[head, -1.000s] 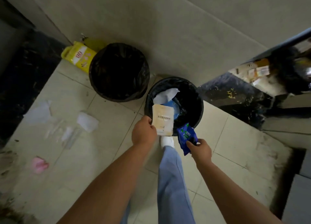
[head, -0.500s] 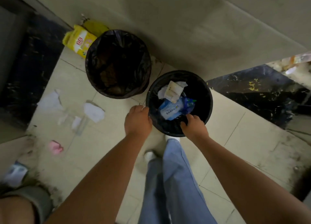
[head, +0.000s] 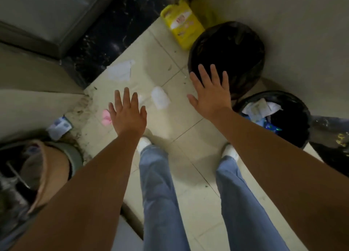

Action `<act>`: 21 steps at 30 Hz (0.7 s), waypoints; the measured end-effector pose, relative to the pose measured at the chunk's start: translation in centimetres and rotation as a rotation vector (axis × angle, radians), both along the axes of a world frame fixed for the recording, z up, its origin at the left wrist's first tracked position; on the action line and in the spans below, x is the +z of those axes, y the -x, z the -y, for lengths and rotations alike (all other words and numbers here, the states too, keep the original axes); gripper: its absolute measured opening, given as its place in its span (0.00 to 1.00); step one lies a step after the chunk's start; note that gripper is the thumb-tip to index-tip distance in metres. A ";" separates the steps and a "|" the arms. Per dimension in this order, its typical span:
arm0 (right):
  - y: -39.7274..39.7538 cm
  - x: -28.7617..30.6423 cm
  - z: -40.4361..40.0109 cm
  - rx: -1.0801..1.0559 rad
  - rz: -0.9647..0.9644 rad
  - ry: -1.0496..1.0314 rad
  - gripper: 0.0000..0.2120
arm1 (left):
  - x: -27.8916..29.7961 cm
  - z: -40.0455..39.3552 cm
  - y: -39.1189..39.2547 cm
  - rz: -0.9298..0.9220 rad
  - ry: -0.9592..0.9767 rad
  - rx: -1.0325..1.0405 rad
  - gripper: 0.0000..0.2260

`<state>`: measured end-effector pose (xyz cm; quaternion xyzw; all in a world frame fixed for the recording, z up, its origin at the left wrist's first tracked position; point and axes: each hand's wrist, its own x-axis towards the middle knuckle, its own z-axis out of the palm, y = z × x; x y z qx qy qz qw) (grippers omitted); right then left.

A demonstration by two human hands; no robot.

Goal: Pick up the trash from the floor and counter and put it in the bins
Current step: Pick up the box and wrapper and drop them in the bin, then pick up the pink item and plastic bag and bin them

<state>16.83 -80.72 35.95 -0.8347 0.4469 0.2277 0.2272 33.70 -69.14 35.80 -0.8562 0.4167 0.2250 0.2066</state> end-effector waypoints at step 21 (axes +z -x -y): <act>-32.5 -28.9 -10.7 0.406 -0.275 -0.142 0.27 | -28.4 -17.6 -29.8 -0.295 -0.112 0.666 0.19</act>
